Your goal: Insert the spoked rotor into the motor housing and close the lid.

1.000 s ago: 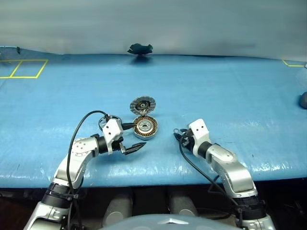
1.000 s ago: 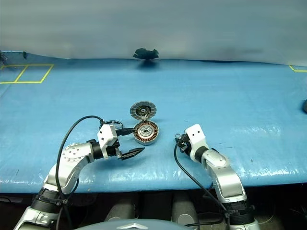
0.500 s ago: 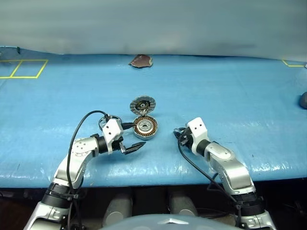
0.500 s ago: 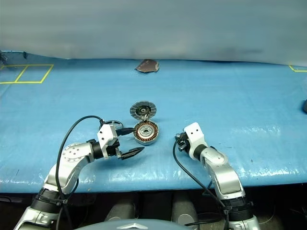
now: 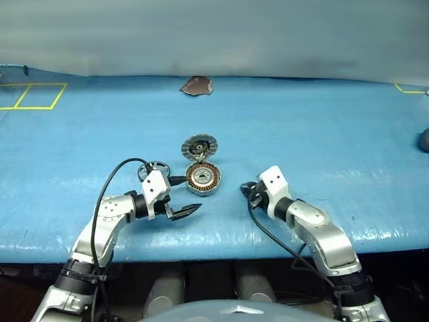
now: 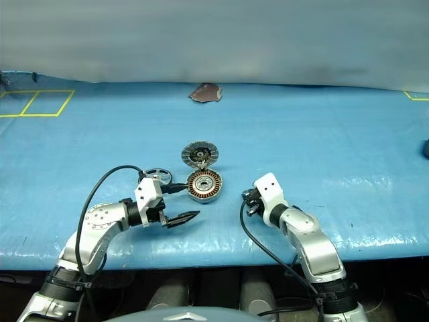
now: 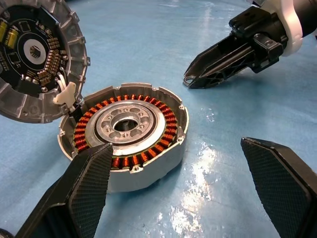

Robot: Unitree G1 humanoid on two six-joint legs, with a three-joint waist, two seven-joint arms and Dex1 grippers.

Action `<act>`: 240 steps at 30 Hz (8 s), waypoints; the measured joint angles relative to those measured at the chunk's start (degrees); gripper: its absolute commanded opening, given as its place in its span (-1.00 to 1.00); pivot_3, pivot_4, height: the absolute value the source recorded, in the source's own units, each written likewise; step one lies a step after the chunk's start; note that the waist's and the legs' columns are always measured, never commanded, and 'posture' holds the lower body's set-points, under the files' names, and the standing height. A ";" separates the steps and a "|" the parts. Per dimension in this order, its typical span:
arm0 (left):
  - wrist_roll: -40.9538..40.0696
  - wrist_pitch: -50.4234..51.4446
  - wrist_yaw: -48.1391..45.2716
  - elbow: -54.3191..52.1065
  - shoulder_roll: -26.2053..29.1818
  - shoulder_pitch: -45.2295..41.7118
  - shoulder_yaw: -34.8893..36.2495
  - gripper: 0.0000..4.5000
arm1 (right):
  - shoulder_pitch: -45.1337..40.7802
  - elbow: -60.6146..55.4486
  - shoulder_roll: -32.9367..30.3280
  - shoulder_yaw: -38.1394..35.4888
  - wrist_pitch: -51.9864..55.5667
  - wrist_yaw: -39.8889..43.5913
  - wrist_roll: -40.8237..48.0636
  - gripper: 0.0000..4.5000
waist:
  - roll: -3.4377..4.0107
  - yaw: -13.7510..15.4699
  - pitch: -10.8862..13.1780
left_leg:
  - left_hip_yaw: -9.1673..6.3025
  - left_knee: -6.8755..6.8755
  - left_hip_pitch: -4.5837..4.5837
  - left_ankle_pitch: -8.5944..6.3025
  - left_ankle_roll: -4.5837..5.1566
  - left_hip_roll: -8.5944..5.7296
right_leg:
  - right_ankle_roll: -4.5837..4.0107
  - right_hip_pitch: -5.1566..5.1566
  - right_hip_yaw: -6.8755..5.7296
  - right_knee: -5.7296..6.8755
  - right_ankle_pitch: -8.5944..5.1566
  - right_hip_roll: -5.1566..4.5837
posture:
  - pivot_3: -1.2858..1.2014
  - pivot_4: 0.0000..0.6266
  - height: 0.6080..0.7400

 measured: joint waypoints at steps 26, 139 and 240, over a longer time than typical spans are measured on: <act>0.10 -0.76 1.50 0.00 0.67 0.81 1.13 1.00 | -15.00 11.53 7.36 9.66 -3.64 2.15 0.37 -0.68 | 0.00 -0.08 0.00 | -0.05 -0.03 -0.02 0.00 -0.01 -0.01 | -0.27 -0.05 0.00 0.00 0.18 0.05 | 0.03 -0.52 1.00; 0.70 -2.91 4.30 1.70 0.62 1.01 1.18 1.00 | -16.16 17.52 11.52 10.26 -5.83 0.91 -2.23 -0.99 | 0.01 -0.03 -0.01 | -0.02 0.03 0.08 0.13 -0.22 0.39 | -0.29 0.01 0.06 0.03 0.25 0.48 | 0.03 -0.52 1.00; 16.67 14.49 -4.08 -2.00 26.19 -26.98 -6.71 1.00 | -4.92 -1.27 3.27 7.59 -3.56 0.73 0.68 -0.99 | -0.17 -0.50 0.23 | 0.05 -0.11 -0.03 0.12 -0.24 0.57 | -0.36 -0.16 0.14 -0.03 0.24 0.72 | 0.03 -0.52 1.00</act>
